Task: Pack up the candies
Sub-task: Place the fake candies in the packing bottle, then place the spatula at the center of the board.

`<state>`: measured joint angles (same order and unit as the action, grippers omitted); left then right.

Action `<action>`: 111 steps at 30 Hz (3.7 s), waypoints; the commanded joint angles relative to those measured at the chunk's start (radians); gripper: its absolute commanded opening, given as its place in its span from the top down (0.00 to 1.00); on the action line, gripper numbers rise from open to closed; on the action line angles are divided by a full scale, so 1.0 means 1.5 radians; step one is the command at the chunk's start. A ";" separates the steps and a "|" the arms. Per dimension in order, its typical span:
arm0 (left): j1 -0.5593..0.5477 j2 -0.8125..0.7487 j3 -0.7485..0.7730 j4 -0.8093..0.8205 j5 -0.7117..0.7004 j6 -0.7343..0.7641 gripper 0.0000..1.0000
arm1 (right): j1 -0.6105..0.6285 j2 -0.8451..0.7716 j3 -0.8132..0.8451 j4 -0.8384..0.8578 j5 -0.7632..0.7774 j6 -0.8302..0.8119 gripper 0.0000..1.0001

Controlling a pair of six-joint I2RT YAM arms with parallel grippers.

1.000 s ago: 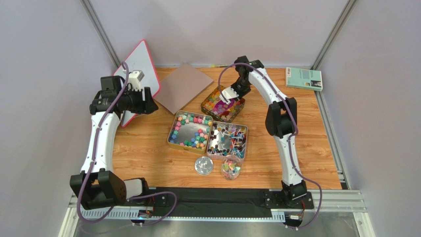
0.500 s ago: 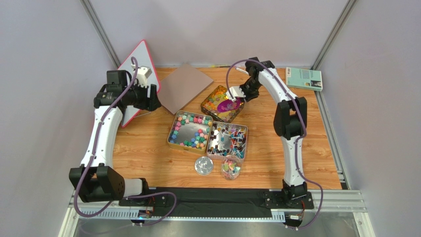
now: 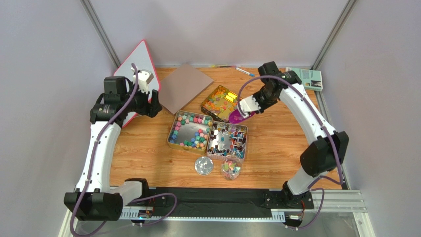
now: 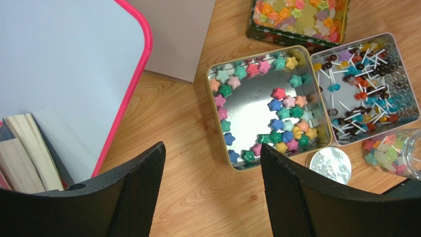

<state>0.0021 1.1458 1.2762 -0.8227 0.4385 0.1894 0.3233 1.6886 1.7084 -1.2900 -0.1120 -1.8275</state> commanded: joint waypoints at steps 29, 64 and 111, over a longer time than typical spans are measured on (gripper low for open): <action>-0.017 -0.152 -0.083 -0.003 0.002 -0.034 0.23 | 0.420 -0.252 -0.337 -0.073 0.477 0.380 1.00; -0.021 -0.198 -0.088 -0.114 -0.032 -0.013 0.20 | 0.143 -0.247 -0.216 -0.145 0.291 0.662 1.00; -0.523 0.364 -0.108 0.085 -0.022 -0.112 0.69 | -0.343 -0.076 -0.252 0.348 -0.195 0.943 0.20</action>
<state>-0.7750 1.6711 1.0439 -0.7612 0.3637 0.0494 -0.1921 1.5719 1.2808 -0.8249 -0.3576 -0.4450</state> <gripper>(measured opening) 0.377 0.810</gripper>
